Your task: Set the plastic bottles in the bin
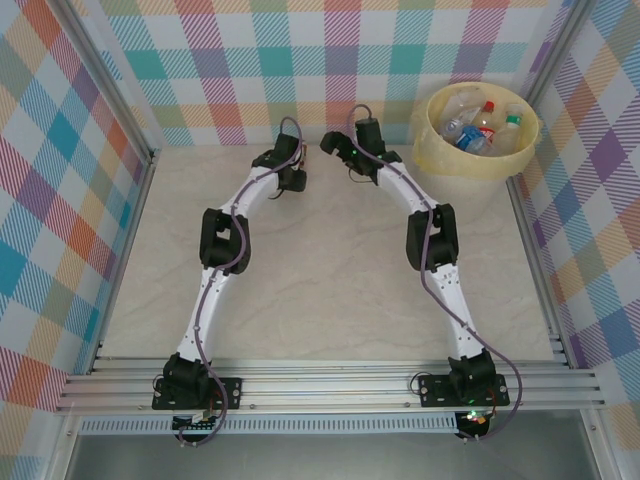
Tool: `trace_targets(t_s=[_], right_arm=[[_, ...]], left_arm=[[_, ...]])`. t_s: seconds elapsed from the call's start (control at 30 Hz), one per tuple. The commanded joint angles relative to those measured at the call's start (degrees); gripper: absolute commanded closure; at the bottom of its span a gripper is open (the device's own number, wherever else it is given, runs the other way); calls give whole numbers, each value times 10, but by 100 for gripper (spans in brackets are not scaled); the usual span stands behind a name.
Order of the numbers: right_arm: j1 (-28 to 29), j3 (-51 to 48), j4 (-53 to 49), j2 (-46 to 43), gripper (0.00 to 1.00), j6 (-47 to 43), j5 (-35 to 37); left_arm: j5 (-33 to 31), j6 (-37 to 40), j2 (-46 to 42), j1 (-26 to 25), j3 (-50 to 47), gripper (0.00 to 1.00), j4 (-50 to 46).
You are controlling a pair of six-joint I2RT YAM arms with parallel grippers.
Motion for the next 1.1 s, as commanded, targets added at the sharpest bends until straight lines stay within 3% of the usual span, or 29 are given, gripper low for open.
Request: trace_targets(t_s=[0.0,0.23,0.4,0.53,0.73,0.87,1.07], right_arm=[[6,-24,3,-65,0,-25,-33],[8,-123,6,-156,0,-28,-102],[9,-220,14,-241,0,-19,-158],[9,-321,33,-329,0,-34,-182],[5,-440,17,-461,0,-80,-227],[-1,-516,80,-526,0,-58,-302],[-4,-569,142,-572,0,-33,-325]], left_arm=[[-13,-29,-44,-6,-80,63,-36],[60,-60,-237,-9,-342,73,117],[196,-91,-394,-10,-532,74,251],[297,-133,-497,-15,-629,74,320],[408,-188,-602,-28,-703,74,385],[456,-203,-641,-37,-724,74,402],[520,-243,-660,-51,-735,74,459]])
